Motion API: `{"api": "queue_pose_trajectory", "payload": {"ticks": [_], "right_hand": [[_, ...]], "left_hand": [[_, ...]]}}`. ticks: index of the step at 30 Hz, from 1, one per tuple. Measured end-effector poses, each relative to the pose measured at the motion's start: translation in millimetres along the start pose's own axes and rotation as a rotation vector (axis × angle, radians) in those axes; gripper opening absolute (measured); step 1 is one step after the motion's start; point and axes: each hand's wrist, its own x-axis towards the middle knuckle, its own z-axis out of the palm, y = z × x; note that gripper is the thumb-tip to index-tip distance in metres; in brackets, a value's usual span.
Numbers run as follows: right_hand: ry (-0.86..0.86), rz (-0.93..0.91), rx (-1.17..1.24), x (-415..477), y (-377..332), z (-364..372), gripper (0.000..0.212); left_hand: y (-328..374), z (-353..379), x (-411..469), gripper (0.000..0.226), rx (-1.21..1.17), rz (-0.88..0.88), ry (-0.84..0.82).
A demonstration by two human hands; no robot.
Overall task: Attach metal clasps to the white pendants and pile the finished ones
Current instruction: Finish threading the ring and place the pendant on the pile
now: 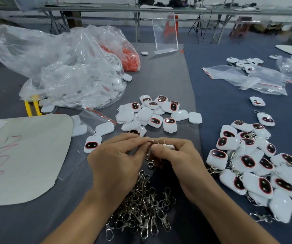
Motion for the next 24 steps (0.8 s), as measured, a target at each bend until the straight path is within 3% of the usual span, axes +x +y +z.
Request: {"api": "queue_pose_trajectory", "payload": {"ticks": [6, 9, 16, 20, 24], "right_hand": [[0.003, -0.016, -0.027, 0.5, 1.0, 1.2, 0.021], [0.039, -0.066, -0.011, 0.0, 2.3, 2.3, 0.014], [0.235, -0.176, -0.107, 1.9, 6.9, -2.8, 0.013], [0.148, -0.123, -0.069, -0.2, 3.5, -5.2, 0.006], [0.075, -0.061, -0.033, -2.3, -0.2, -5.5, 0.011]], "left_hand": [[-1.9, -2.0, 8.0, 0.017, -0.140, -0.109, -0.038], [-3.1, 0.4, 9.3, 0.016, -0.190, -0.118, -0.088], [-1.1, 3.5, 6.9, 0.031, -0.250, -0.107, -0.129], [-0.5, 2.0, 2.2, 0.016, -0.154, -0.025, -0.101], [-1.6, 1.9, 0.5, 0.017, -0.111, 0.000, -0.069]]}}
